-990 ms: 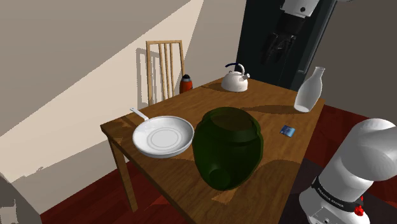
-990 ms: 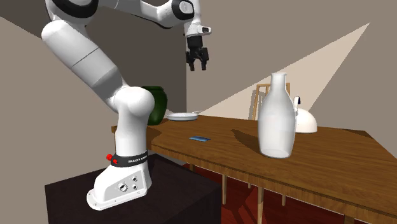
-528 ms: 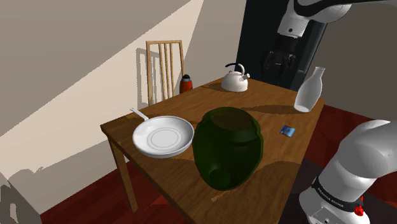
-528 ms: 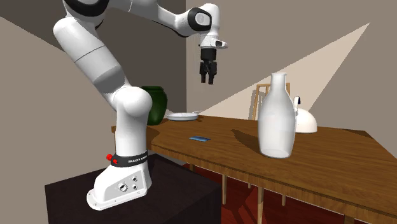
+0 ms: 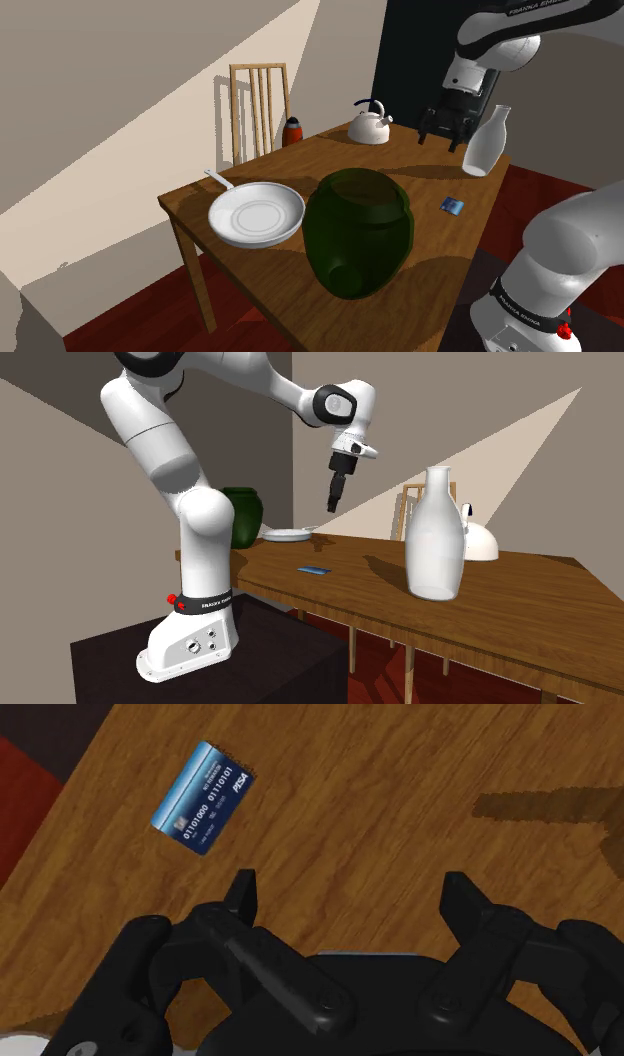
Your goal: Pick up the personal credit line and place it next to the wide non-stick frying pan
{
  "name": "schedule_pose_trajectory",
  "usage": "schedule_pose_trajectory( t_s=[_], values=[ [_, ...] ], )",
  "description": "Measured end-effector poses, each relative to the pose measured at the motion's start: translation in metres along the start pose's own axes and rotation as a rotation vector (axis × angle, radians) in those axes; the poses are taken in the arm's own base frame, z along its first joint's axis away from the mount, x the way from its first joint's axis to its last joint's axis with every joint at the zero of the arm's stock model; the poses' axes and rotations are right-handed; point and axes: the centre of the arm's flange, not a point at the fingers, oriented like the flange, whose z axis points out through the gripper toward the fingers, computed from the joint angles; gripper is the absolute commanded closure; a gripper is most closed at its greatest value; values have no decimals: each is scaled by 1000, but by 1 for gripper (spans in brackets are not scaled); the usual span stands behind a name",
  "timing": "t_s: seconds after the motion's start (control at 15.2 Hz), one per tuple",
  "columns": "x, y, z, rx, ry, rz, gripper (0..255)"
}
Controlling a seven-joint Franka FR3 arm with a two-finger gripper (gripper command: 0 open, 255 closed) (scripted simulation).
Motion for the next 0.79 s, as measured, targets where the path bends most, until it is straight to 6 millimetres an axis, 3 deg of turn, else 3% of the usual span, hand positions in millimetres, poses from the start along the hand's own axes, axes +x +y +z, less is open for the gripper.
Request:
schedule_pose_trajectory(
  t_s=[0.4,0.66,0.79],
  values=[
    [19,67,60,49,-141,304,0],
    [15,110,101,81,-235,507,0],
    [13,122,117,91,-264,571,0]
  ],
)
